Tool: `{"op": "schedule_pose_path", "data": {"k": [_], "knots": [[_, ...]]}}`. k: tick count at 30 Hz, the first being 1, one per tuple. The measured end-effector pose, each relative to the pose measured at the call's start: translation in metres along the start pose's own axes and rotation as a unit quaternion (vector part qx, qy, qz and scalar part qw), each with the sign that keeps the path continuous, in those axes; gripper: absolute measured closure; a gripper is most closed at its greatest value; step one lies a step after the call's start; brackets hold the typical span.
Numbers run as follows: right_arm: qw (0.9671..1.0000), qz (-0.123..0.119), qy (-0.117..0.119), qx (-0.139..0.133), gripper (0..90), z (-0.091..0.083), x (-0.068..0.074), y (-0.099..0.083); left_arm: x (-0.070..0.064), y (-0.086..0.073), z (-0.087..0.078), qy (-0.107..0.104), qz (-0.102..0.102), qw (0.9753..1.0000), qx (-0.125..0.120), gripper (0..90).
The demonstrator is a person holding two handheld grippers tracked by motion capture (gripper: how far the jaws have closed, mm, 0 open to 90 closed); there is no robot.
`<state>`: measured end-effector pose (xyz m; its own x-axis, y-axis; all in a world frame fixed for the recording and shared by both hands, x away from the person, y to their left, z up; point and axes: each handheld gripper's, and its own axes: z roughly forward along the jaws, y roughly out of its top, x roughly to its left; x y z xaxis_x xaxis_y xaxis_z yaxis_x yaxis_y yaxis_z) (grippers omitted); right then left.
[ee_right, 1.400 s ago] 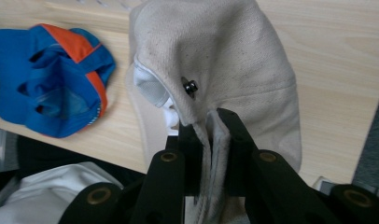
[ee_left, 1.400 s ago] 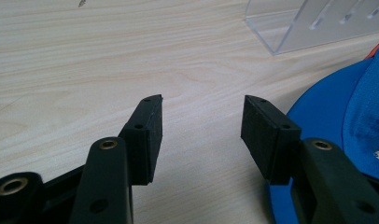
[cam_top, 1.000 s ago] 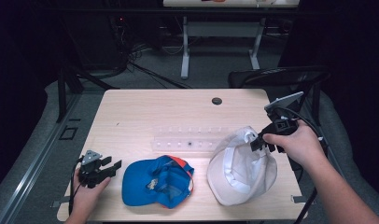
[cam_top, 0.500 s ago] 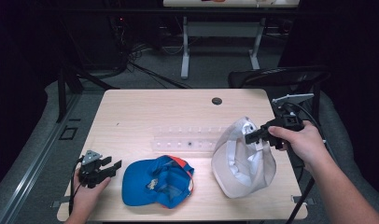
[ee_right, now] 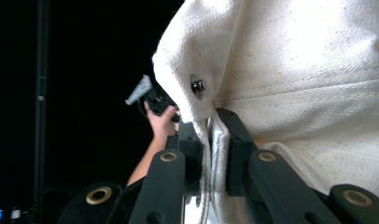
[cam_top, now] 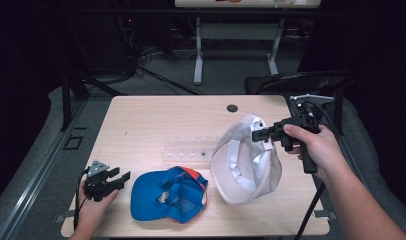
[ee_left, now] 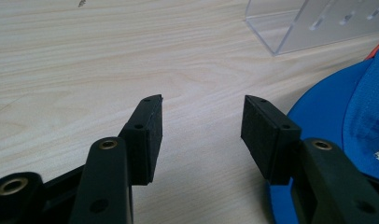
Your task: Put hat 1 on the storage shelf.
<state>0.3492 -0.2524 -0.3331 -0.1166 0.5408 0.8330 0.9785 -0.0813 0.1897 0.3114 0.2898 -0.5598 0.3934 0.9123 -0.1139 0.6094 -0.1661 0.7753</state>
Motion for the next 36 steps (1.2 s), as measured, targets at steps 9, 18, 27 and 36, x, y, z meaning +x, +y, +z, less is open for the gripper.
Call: {"op": "schedule_pose_path", "data": {"k": [9, 18, 27, 36], "knots": [[0.9997, 0.001, 0.020, -0.015, 80.5, 0.013, 0.013, 0.015, 0.000, 0.000, 0.000, -0.002, 0.001, 1.0000, -0.002, 48.7], [0.9993, 0.002, 0.031, -0.022, 80.5, 0.027, 0.027, 0.032, 0.000, 0.001, 0.000, -0.004, 0.001, 1.0000, -0.002, 48.6], [0.9989, 0.005, 0.036, -0.031, 80.6, 0.042, 0.043, 0.046, -0.001, 0.001, 0.000, -0.003, 0.003, 1.0000, 0.000, 48.5], [0.9980, 0.014, 0.030, -0.054, 80.6, 0.060, 0.053, 0.062, -0.004, 0.002, -0.002, -0.004, 0.013, 0.9999, 0.003, 48.2]]}}
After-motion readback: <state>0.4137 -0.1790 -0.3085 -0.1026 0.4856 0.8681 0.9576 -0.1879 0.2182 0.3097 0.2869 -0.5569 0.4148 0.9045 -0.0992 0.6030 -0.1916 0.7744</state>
